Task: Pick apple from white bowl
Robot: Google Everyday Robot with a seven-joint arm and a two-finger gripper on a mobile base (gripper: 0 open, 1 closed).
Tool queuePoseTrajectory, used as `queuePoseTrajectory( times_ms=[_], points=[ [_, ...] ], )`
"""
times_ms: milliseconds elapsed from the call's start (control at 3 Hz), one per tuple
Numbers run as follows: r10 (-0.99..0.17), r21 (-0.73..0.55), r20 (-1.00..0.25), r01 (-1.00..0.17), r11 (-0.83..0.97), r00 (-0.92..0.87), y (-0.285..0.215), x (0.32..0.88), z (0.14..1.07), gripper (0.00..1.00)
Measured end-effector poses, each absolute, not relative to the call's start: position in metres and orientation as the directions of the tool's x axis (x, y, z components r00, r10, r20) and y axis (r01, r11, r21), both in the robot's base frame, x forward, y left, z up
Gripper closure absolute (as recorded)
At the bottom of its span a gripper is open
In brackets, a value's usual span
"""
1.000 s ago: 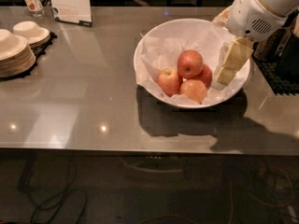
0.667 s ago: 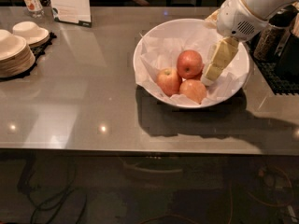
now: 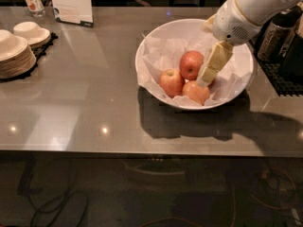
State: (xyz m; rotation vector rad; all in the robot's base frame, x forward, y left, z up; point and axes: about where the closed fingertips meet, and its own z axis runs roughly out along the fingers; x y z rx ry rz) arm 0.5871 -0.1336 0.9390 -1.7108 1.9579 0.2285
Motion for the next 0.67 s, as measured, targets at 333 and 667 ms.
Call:
queuePoseTrajectory(
  times_ms=[333, 667],
  points=[
    [-0.860, -0.183, -0.506, -0.968, 0.173, -0.058, -0.120, 0.604, 0.924, 0.00],
    [-0.848, -0.136, -0.524, -0.975, 0.177, -0.081, -0.113, 0.611, 0.903, 0.00]
  ],
)
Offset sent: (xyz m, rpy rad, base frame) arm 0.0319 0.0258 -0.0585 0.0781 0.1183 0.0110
